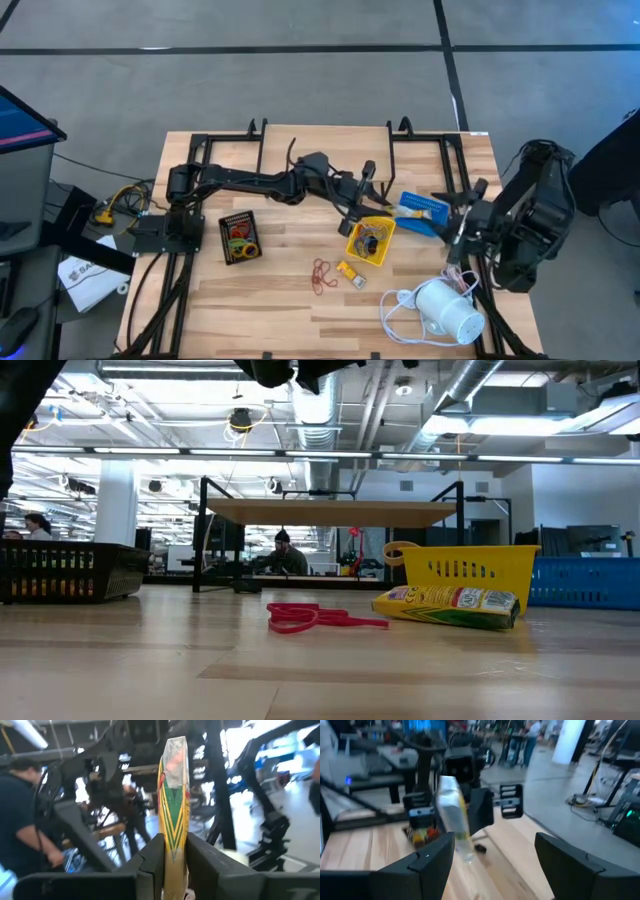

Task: Pick & Place Office Desk Supplies
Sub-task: Put the yellow crayon box into the blue bin

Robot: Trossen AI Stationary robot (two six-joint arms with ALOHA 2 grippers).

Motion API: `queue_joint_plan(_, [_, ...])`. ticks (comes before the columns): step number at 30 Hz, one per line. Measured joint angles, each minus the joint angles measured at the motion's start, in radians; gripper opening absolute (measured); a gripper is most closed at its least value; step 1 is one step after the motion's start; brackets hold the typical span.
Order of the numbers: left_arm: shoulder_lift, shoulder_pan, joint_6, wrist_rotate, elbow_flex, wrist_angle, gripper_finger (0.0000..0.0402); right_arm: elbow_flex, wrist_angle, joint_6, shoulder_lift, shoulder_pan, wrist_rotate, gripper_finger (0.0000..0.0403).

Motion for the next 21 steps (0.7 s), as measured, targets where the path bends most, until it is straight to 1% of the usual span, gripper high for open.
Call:
queue_joint_plan(3, [0.000,0.000,-0.023,0.038,0.000,0.047,0.0066,0.000,0.008,0.023,0.005,0.022,0.058,0.0274])
queue_joint_plan(7, [0.000,0.000,-0.027,0.041,0.000,0.064,0.0066,0.000,0.040,0.001,0.039,0.026,0.079,0.0274])
queue_joint_plan(17, [0.000,0.006,-0.028,0.055,0.000,0.131,0.0066,0.000,0.170,-0.120,0.136,-0.063,0.115,0.0274])
queue_joint_plan(21, [0.000,0.006,-0.028,0.061,0.000,0.129,0.0066,0.000,0.254,-0.211,0.148,-0.091,0.116,0.0274])
